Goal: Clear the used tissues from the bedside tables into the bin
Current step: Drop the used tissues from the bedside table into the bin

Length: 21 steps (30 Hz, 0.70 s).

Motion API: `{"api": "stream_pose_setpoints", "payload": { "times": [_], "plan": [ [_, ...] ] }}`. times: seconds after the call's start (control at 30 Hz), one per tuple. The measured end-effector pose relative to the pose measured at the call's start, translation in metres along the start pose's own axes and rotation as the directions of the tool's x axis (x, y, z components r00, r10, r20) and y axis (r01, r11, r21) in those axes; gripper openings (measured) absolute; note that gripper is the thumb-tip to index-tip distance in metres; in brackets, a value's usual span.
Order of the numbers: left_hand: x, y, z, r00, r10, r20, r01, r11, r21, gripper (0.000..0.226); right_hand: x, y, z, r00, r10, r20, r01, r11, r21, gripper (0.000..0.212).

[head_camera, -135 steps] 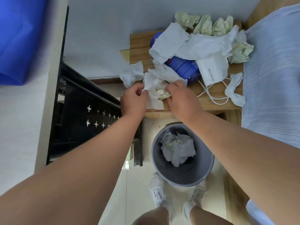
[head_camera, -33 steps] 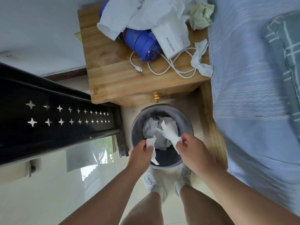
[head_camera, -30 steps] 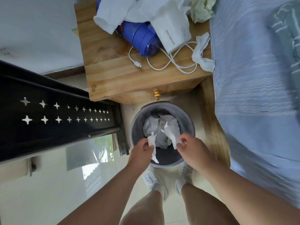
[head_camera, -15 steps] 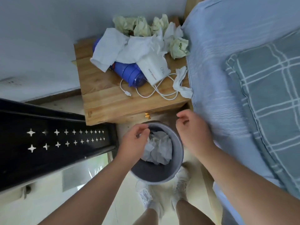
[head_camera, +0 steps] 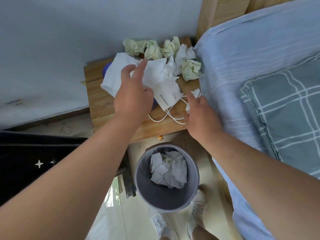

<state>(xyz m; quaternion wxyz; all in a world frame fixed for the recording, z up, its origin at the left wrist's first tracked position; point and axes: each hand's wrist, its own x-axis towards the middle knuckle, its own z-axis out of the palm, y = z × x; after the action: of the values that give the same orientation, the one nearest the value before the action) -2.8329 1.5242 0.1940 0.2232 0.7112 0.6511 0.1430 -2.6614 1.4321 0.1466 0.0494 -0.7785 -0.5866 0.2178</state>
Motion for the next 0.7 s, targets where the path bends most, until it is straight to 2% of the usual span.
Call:
{"api": "stream_pose_setpoints", "payload": {
  "times": [0.1,0.2,0.3,0.4,0.53,0.63,0.7],
  "plan": [
    [0.006,-0.005,0.004,1.000,0.013,0.001,-0.013,0.999,0.033,0.062,0.003,0.009,0.005,1.000,-0.009,0.020,0.008,0.999,0.035,0.048],
    [0.011,-0.006,-0.002,0.997,0.001,-0.077,-0.008,0.996,-0.084,0.043,0.004,0.012,0.005,1.000,0.000,-0.027,0.002,0.997,0.075,0.029],
    [0.012,-0.005,-0.013,0.992,-0.068,-0.104,0.043,0.973,-0.228,0.037,0.001,0.008,0.000,0.988,0.002,-0.156,0.026,0.984,0.176,0.022],
    [0.003,0.000,-0.026,0.979,-0.167,-0.114,0.100,0.889,-0.446,0.024,-0.007,0.003,-0.009,0.962,0.001,-0.275,0.072,0.964,0.257,0.020],
    [-0.039,0.007,-0.034,0.972,-0.215,-0.096,0.108,0.769,-0.630,0.020,-0.031,-0.007,-0.018,0.914,0.006,-0.407,0.154,0.920,0.360,0.012],
    [-0.087,0.006,-0.025,0.977,-0.215,-0.008,0.144,0.680,-0.719,0.023,-0.061,-0.011,-0.019,0.910,0.009,-0.415,0.214,0.846,0.488,0.010],
    [-0.122,-0.002,-0.007,0.961,-0.263,0.080,0.234,0.629,-0.742,0.027,-0.087,-0.010,-0.008,0.937,0.025,-0.348,0.191,0.797,0.573,0.006]
  ]
}}
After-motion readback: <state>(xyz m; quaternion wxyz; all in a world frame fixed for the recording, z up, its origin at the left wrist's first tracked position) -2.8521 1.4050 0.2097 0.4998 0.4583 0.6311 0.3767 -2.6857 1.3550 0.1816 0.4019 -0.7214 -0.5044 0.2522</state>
